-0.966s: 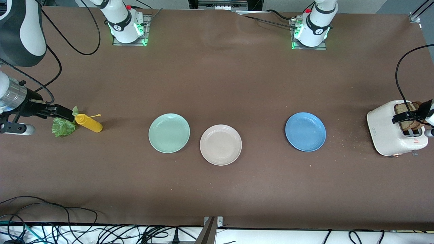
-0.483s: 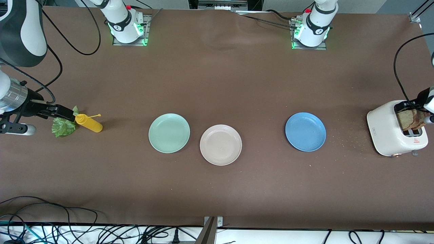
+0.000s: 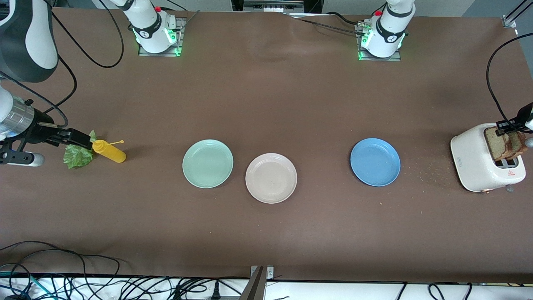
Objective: Make sandwich on beige plate with both arms
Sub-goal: 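Lift the bread slice up out of the toaster with the left gripper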
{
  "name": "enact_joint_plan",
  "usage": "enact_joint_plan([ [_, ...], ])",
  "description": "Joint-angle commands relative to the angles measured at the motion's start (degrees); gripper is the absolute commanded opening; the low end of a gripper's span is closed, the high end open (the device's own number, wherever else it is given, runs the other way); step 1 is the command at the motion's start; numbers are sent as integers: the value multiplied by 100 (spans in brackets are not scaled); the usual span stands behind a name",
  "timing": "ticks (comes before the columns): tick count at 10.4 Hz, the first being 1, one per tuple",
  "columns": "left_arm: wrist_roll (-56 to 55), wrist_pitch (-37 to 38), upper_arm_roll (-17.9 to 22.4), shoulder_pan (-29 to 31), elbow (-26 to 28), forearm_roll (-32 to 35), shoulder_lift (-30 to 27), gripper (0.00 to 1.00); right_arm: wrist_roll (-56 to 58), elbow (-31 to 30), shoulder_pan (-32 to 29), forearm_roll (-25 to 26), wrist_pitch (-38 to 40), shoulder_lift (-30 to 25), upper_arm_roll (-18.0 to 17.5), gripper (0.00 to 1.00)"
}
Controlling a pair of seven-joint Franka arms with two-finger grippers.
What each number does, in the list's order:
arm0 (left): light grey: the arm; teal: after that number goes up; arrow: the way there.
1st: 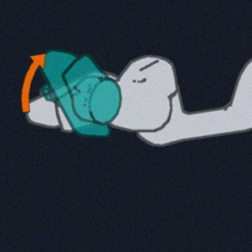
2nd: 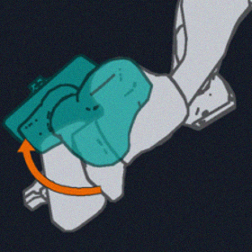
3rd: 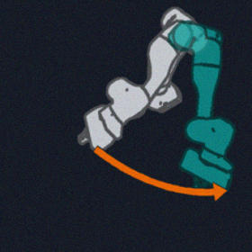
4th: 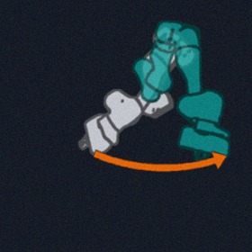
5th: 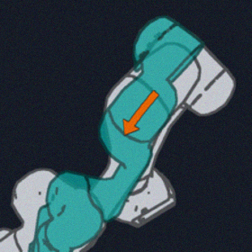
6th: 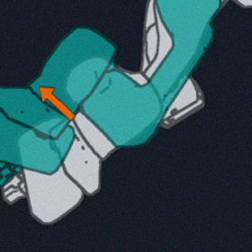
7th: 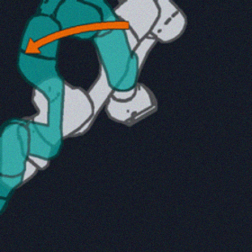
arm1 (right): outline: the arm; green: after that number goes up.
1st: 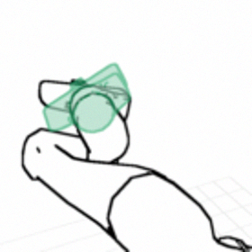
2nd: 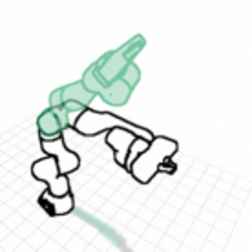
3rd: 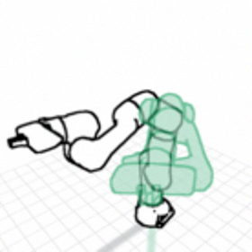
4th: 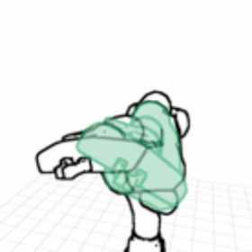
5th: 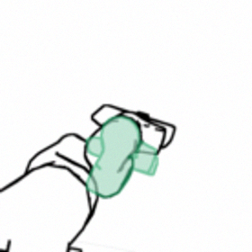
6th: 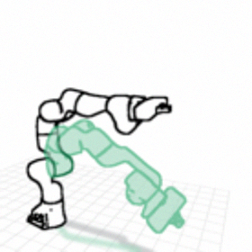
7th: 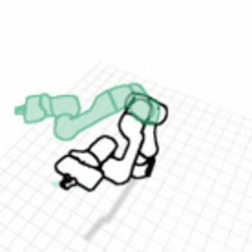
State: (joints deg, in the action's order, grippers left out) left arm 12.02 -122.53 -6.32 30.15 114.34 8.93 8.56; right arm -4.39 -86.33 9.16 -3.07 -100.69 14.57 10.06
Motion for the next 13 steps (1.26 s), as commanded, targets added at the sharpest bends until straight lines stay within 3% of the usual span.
enact_joint_plan([
  [1,38,-104,-53,61,88,162,-82,0,44,19,-2,-97,-12,2,-21,100],
  [5,414,254,-97,-87,-368,75,-153,0,79,19,-37,-97,-4,2,-21,100],
  [6,416,517,-393,-80,-534,-39,-196,0,79,19,-28,-97,-12,2,-21,100],
  [9,389,1370,-1036,8,-1053,-942,-249,0,79,11,-28,-97,-4,2,-21,100],
  [12,345,1601,-1511,-131,-1081,-2347,-188,0,88,11,-28,-97,-3,-7,-21,100],
  [13,345,1601,-1817,-124,-1064,-3126,-92,0,88,11,-28,-97,-4,1,-21,100],
])
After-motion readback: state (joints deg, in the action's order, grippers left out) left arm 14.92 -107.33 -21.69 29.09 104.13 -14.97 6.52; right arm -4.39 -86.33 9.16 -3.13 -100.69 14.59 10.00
